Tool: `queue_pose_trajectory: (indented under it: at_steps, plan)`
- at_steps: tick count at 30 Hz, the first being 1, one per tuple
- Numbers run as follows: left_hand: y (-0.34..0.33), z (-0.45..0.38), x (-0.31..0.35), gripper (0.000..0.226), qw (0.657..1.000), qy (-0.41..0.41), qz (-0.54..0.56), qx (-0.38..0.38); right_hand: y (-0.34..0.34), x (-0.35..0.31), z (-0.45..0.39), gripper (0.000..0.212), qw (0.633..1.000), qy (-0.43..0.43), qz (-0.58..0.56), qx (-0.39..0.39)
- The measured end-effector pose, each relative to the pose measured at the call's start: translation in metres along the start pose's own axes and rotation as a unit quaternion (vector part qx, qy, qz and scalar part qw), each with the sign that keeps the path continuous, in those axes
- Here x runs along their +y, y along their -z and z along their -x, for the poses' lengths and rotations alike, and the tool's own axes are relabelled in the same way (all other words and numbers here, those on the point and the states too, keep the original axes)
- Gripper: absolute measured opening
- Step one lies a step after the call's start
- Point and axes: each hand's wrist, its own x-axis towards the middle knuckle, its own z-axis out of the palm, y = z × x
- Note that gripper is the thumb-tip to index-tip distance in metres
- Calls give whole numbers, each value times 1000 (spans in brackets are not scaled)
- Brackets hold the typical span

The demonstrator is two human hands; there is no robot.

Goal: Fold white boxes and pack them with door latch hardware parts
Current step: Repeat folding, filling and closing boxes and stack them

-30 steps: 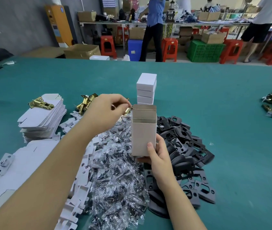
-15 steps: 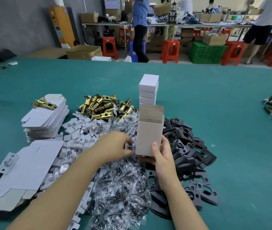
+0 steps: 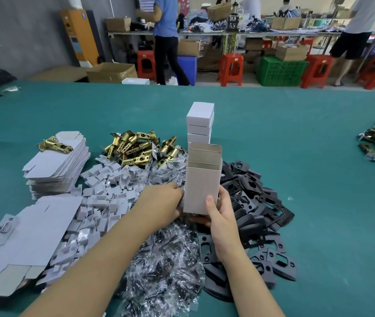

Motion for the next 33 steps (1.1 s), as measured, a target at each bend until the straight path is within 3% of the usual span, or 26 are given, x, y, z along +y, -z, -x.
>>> queue_pose_trajectory:
  at_steps: [3, 7, 13, 16, 20, 23, 27, 33]
  plan:
    - [4, 1, -2, 26, 1000, -1, 7, 22, 0, 0, 0, 37, 1000, -1, -10, 0]
    - [10, 5, -12, 6, 992, 46, 104, 47, 1, 2, 0, 33, 1000, -8, -23, -5]
    - [32, 15, -42, 11, 944, 136, 283, 101, 1, 2, -1, 36, 1000, -12, 1, -8]
    - [52, 20, -52, 17, 925, 138, 312, 168, 1, 3, -1, 35, 1000, -9, 8, -15]
    - [91, 30, -48, 10, 880, 103, 344, 312, 1, 4, 0, 32, 999, 1, 11, -31]
    - [114, 29, -32, 7, 869, 48, 330, 364, 0, 4, 1, 35, 999, 12, 29, -43]
    - [124, 19, -11, 5, 908, -11, 230, 350, -1, 3, 1, 39, 997, 23, 40, -55]
    - [113, 6, -3, 14, 935, -22, 93, 343, -1, 3, 2, 37, 998, 27, 27, -54]
